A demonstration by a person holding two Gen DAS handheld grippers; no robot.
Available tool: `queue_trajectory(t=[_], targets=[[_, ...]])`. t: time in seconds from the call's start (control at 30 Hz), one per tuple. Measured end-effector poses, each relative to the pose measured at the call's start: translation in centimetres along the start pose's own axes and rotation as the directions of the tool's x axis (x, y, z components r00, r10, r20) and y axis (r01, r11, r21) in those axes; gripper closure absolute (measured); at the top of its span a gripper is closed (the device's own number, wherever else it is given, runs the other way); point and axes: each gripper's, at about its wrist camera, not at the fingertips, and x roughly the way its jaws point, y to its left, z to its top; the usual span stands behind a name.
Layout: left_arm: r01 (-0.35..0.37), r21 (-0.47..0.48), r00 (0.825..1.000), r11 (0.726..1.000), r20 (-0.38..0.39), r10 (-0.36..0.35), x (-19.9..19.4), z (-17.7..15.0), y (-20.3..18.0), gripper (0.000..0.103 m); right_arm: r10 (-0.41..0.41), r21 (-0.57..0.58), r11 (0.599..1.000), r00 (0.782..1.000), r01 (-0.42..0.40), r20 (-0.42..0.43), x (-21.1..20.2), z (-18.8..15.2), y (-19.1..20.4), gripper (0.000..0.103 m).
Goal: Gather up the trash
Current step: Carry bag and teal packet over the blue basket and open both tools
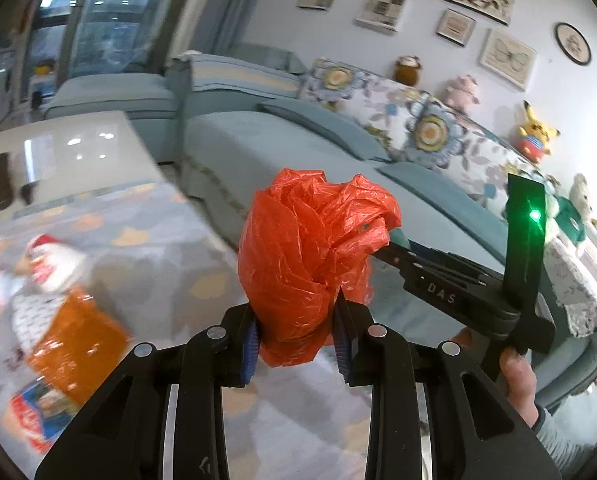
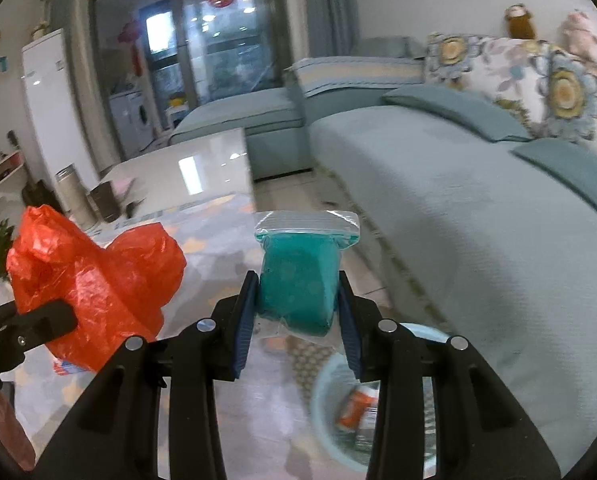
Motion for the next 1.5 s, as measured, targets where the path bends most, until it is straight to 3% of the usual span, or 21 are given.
queue_trajectory(t=[0.27,0.47,0.63,0.8,0.9,0.93,1.1,1.5], targets=[[0.083,0.059,0.995,0.995,-0.068,-0.079,5.8,0.4,-5.3,0.074,-0.148,0.115,0.981,0.987,0.154,-0.064,-1.2,-1.4,-7.4,0.068],[0.1,0.064,0.983,0.993,-0.164,-0.089,10.8,-1.6,-7.0,0.074,-0.165,0.186,0.965,0.978,0.187,-0.13,-0.2,-4.3,-11.8,0.068],[0.14,0.021,0.957,0.99,-0.261,-0.129,14.5,-3.7,-6.7,0.074,-0.136,0.253,0.948,0.964,0.194,-0.229,2.1,-7.6,-14.8,0.068],[0.114,0.0,0.943,0.993,-0.313,-0.109,16.6,-5.7,-5.7,0.072,-0.112,0.275,0.941,0.949,0.197,-0.295,4.2,-9.9,-15.8,0.068],[0.099,-0.021,0.943,0.995,-0.319,-0.101,17.1,-6.1,-4.9,0.065,-0.114,0.28,0.937,0.94,0.209,-0.322,5.3,-10.9,-15.9,0.068],[0.096,-0.031,0.944,0.995,-0.313,-0.101,17.1,-6.2,-4.5,0.057,-0.114,0.286,0.934,0.936,0.215,-0.332,5.8,-11.2,-16.1,0.068],[0.083,-0.071,0.951,0.994,-0.294,-0.1,17.0,-6.0,-3.4,0.047,-0.125,0.261,0.939,0.928,0.225,-0.352,7.5,-10.9,-16.1,0.066],[0.081,-0.066,0.96,0.994,-0.262,-0.096,16.1,-5.5,-3.2,0.046,-0.112,0.273,0.939,0.936,0.21,-0.335,7.3,-10.8,-15.5,0.058]])
